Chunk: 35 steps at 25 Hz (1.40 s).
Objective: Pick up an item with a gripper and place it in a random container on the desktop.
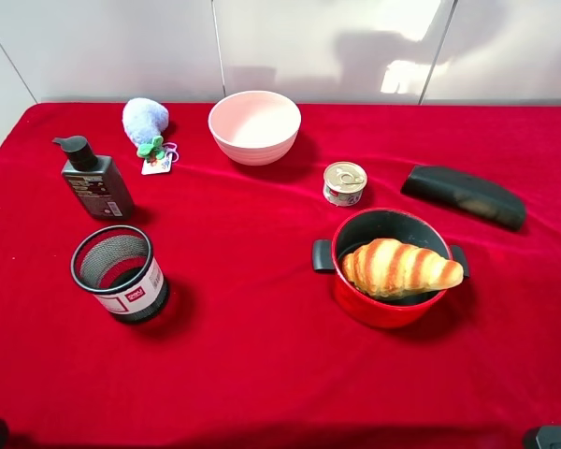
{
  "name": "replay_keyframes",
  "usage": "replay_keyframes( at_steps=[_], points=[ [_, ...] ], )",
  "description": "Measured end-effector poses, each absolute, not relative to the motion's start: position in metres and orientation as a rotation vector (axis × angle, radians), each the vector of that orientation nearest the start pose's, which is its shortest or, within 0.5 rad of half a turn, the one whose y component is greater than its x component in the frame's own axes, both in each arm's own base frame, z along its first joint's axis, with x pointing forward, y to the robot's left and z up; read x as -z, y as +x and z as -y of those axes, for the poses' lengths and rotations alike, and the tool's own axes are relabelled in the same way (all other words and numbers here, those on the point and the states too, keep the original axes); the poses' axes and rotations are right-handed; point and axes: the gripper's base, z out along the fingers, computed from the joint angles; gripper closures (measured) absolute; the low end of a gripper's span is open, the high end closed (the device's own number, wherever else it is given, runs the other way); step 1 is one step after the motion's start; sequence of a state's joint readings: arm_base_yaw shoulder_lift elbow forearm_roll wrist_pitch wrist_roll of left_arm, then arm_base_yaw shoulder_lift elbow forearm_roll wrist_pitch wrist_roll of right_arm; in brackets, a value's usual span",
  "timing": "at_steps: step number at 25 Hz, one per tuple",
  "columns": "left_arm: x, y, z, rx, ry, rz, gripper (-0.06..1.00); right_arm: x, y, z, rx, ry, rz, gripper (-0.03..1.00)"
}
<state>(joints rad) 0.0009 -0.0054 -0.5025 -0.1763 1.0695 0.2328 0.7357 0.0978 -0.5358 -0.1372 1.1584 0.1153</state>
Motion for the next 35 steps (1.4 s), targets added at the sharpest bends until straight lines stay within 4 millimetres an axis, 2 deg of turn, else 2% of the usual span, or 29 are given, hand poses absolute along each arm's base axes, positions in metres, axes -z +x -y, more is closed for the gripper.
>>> replay_keyframes(
  at_steps=[7, 26, 35],
  points=[
    [-0.2783, -0.0071, 0.014, 0.064, 0.245, -2.018, -0.04, -0.2816, 0.0063, 0.0104, -0.334, -0.625, -2.056, 0.27],
    [-0.2783, -0.0071, 0.014, 0.064, 0.245, -2.018, -0.04, -0.2826, 0.0096, 0.014, -0.322, -0.521, -2.067, 0.27],
    [-0.2783, -0.0071, 0.014, 0.064, 0.245, -2.018, -0.04, -0.2789, 0.0143, 0.0106, -0.348, -0.401, -2.057, 0.27]
  ],
)
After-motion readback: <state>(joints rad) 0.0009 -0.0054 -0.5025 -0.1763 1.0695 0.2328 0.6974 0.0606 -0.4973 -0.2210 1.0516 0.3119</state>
